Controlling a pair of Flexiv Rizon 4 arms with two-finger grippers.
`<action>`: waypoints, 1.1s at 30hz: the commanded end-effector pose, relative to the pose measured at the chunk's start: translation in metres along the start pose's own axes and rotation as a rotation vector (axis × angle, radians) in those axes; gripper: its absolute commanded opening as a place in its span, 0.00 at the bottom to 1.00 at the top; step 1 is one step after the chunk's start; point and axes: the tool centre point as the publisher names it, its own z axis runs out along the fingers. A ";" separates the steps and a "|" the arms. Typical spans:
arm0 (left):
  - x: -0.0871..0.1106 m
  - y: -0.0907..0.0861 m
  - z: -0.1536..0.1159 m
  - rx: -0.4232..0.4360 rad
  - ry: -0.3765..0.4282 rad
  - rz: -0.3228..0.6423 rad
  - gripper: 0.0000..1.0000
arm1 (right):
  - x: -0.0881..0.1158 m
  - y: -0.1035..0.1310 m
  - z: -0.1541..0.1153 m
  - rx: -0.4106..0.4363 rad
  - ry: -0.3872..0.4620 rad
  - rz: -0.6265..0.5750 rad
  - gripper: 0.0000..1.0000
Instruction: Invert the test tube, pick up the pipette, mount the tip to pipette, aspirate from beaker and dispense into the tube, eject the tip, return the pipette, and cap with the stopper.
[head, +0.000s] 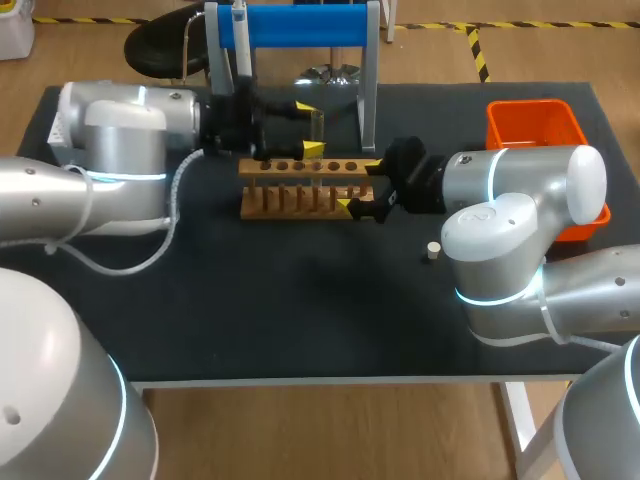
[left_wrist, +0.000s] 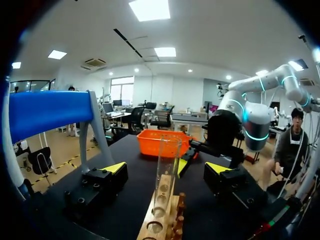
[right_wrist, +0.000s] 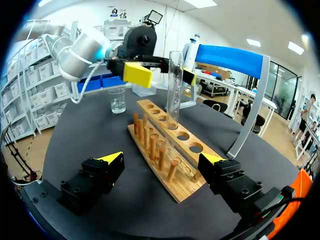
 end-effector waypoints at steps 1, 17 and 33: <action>0.029 -0.018 -0.049 -0.073 -0.073 -0.019 1.00 | 0.000 0.000 0.001 0.000 -0.001 0.000 1.00; 0.054 -0.028 -0.103 -0.113 -0.149 -0.072 1.00 | 0.000 0.000 0.001 0.000 -0.001 0.000 1.00; 0.038 -0.009 -0.186 -0.146 -0.370 -0.139 1.00 | 0.000 0.000 0.001 0.000 -0.001 0.000 1.00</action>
